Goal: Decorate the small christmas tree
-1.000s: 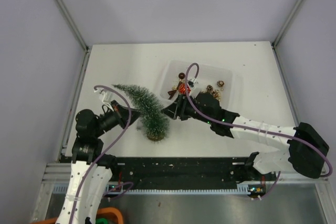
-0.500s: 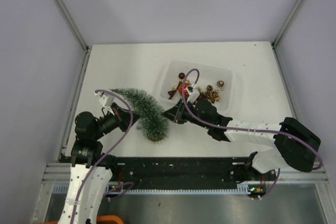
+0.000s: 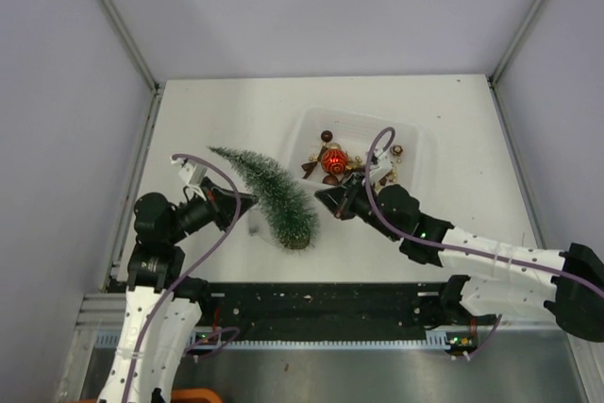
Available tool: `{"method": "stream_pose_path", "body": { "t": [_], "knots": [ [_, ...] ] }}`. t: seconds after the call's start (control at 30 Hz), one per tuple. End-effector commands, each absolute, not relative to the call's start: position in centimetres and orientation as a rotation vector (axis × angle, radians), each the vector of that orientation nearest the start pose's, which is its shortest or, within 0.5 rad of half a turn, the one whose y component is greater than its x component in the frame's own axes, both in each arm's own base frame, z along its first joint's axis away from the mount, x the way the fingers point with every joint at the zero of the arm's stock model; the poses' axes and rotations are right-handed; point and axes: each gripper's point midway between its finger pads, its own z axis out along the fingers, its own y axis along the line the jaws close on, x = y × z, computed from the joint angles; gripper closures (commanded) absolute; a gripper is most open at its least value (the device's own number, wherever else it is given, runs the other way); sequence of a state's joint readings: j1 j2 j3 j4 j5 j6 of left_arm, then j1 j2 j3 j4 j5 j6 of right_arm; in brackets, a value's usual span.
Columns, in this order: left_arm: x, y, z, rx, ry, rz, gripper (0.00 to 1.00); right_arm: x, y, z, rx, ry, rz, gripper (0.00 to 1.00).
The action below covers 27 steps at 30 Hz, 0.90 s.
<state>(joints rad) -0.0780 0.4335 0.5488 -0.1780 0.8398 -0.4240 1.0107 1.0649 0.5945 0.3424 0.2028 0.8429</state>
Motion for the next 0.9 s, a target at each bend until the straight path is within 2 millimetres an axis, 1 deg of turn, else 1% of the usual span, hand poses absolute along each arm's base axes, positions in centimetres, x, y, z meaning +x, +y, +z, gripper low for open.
{"method": "stream_pose_path", "body": {
  "t": [0.0, 0.07, 0.13, 0.17, 0.2, 0.23, 0.3, 0.33, 0.43, 0.47, 0.57, 0.67, 0.7, 0.73, 0.77, 0.8, 0.87],
  "knots": [
    [17.9, -16.1, 28.4, 0.448, 1.607, -1.076, 1.0, 20.5, 30.7, 19.7, 0.008, 1.917, 1.084, 1.0],
    [18.0, -16.1, 28.2, 0.45, 1.606, -1.072, 1.0, 20.4, 30.7, 19.2, 0.012, 1.925, 1.093, 1.0],
    [18.0, -16.0, 28.1, 0.443, 1.603, -1.059, 1.0, 20.4, 30.7, 19.2, 0.017, 1.927, 1.088, 1.0],
    [18.0, -15.9, 28.1, 0.446, 1.6, -1.052, 1.0, 20.5, 30.6, 19.1, 0.023, 1.929, 1.077, 0.95],
    [18.0, -15.9, 28.0, 0.444, 1.601, -1.044, 1.0, 20.7, 30.6, 19.5, 0.029, 1.923, 1.076, 0.86],
    [18.0, -15.8, 28.0, 0.445, 1.599, -1.035, 0.99, 20.7, 30.6, 19.4, 0.028, 1.927, 1.072, 0.74],
    [18.1, -15.7, 27.9, 0.447, 1.601, -1.023, 0.96, 21.0, 30.8, 19.8, 0.032, 1.918, 1.062, 0.57],
    [18.1, -15.7, 27.8, 0.446, 1.604, -1.019, 0.93, 21.3, 30.8, 19.9, 0.032, 1.918, 1.042, 0.51],
    [18.2, -15.6, 28.1, 0.457, 1.595, -1.003, 0.87, 22.6, 30.0, 20.7, 0.036, 1.914, 0.944, 0.42],
    [18.3, -15.6, 28.1, 0.457, 1.596, -1.001, 0.85, 23.5, 29.3, 20.9, 0.054, 1.917, 0.896, 0.4],
    [18.6, -15.5, 28.4, 0.457, 1.591, -0.986, 0.82, 27.2, 26.1, 21.3, 0.123, 1.953, 0.743, 0.36],
    [18.8, -15.7, 28.7, 0.46, 1.597, -1.002, 0.79, 30.9, 22.7, 20.5, 0.186, 2.026, 0.559, 0.36],
    [18.8, -15.7, 28.7, 0.464, 1.601, -1.008, 0.78, 32.2, 21.5, 19.7, 0.209, 2.058, 0.487, 0.36],
    [18.8, -15.7, 28.6, 0.463, 1.605, -1.01, 0.78, 33.4, 20.8, 19.1, 0.217, 2.082, 0.431, 0.36],
    [18.9, -15.7, 28.5, 0.462, 1.611, -1.014, 0.78, 34.4, 20.3, 18.7, 0.211, 2.1, 0.373, 0.36],
    [18.9, -15.8, 28.5, 0.466, 1.611, -1.014, 0.78, 35.5, 19.6, 17.3, 0.217, 2.129, 0.293, 0.36],
    [18.8, -15.8, 28.2, 0.474, 1.617, -1.015, 0.78, 37.2, 18.7, 15.9, 0.2, 2.153, 0.192, 0.36]
  ]
}}
